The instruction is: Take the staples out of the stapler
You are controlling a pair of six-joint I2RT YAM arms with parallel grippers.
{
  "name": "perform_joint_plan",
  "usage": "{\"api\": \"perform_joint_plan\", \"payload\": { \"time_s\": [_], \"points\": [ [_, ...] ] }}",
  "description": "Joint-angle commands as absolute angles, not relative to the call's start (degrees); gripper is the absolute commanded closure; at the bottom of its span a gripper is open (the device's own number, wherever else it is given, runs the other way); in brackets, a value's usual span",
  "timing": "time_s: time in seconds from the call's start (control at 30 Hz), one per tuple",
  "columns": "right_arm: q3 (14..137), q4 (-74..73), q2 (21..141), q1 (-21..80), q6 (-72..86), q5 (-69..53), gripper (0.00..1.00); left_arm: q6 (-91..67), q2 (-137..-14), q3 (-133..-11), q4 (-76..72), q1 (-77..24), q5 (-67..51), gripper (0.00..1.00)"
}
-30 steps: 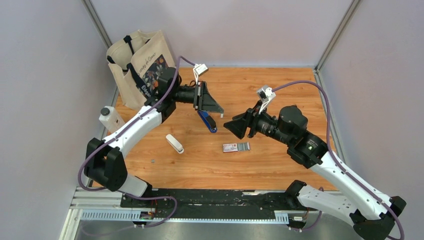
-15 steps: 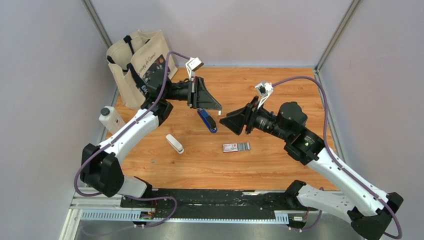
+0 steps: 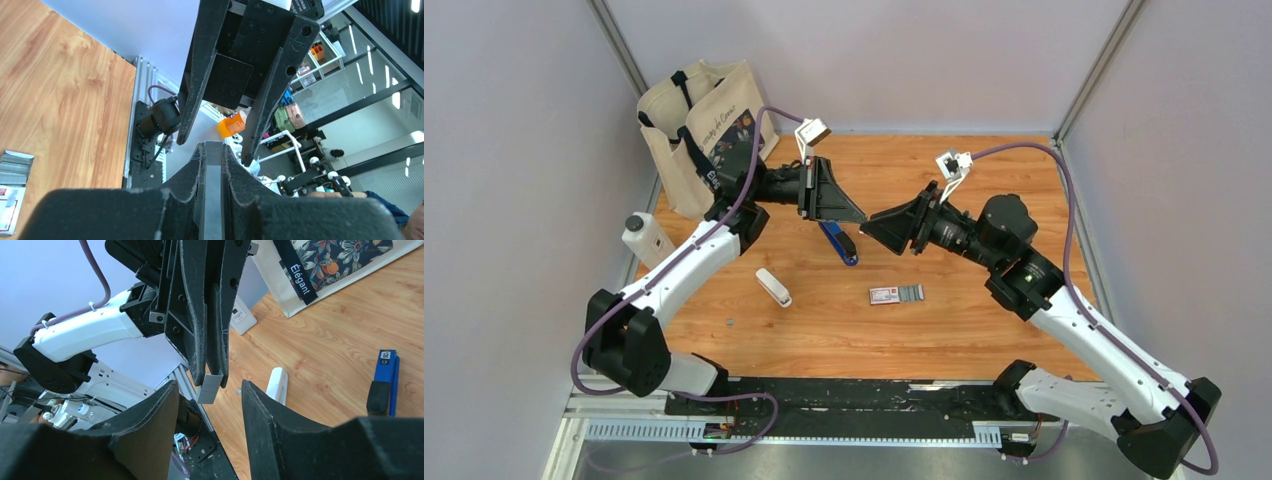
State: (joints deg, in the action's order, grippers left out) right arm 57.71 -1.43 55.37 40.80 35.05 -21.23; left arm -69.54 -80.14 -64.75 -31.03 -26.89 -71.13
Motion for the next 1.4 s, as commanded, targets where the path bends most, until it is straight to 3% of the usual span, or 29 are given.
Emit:
{"api": "perform_joint_plan", "payload": {
  "time_s": [0.0, 0.77, 1.1, 1.37],
  "points": [
    [59.24, 3.69, 56.33, 40.34, 37.79, -23.90, 0.49, -68.47, -77.26, -64.78, -31.64, -26.89, -72.07, 0.84],
    [53.53, 7.12, 56.60, 40.17, 41.84, -26.81, 0.54, -65.48, -77.26, -65.92, -27.95, -26.89, -71.81, 0.84],
    [54.32, 8.17, 57.13, 40.08, 42.27, -27.07, 0.61, -63.20, -76.99, -65.83, -25.40, -26.89, -71.81, 0.84],
    [53.97, 8.79, 57.13, 40.25, 42.71, -27.25, 0.72, -62.84, -77.17, -65.92, -24.96, -26.89, -71.63, 0.84]
  ]
}}
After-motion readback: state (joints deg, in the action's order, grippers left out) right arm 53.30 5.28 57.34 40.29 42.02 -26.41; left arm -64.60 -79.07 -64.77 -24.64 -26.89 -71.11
